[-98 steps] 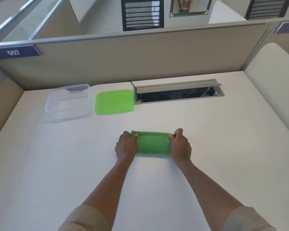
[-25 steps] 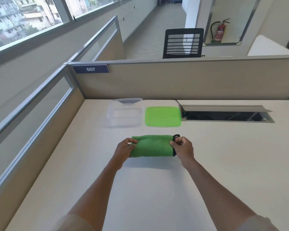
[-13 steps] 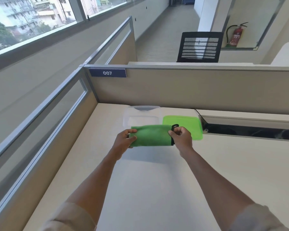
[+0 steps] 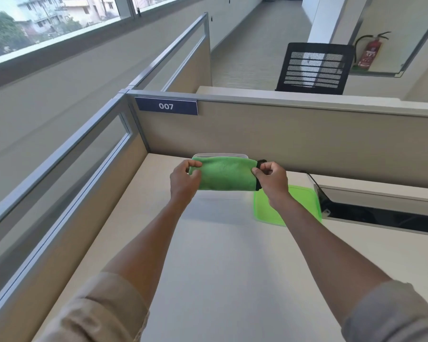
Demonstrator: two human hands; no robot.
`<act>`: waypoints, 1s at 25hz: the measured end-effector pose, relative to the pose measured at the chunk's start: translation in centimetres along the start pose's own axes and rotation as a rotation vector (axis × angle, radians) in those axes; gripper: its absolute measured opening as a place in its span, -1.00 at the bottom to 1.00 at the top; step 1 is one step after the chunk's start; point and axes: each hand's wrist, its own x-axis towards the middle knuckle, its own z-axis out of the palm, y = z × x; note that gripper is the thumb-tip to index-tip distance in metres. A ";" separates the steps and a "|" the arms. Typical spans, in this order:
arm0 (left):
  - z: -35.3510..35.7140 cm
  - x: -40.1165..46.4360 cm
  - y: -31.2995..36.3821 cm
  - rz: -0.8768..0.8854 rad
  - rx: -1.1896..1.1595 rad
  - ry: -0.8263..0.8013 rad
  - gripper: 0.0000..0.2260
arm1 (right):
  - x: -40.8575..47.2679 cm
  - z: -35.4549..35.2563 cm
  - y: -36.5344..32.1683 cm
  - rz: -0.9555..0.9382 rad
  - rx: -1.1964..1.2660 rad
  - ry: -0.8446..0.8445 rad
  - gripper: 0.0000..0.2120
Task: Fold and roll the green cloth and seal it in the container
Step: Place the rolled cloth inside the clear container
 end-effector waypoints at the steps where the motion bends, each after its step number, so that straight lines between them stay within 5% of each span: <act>1: 0.1 0.8 0.0 0.002 -0.004 0.018 -0.76 | 0.7 0.5 -0.2 -0.006 0.005 -0.011 -0.86; 16: 3.1 5.9 -3.2 0.074 0.381 -0.059 -0.67 | 6.7 4.6 0.9 -0.117 -0.244 -0.141 -0.87; 25: 3.8 5.4 -3.9 0.212 0.920 -0.149 -0.61 | 5.2 5.4 1.3 -0.347 -0.887 -0.193 -0.84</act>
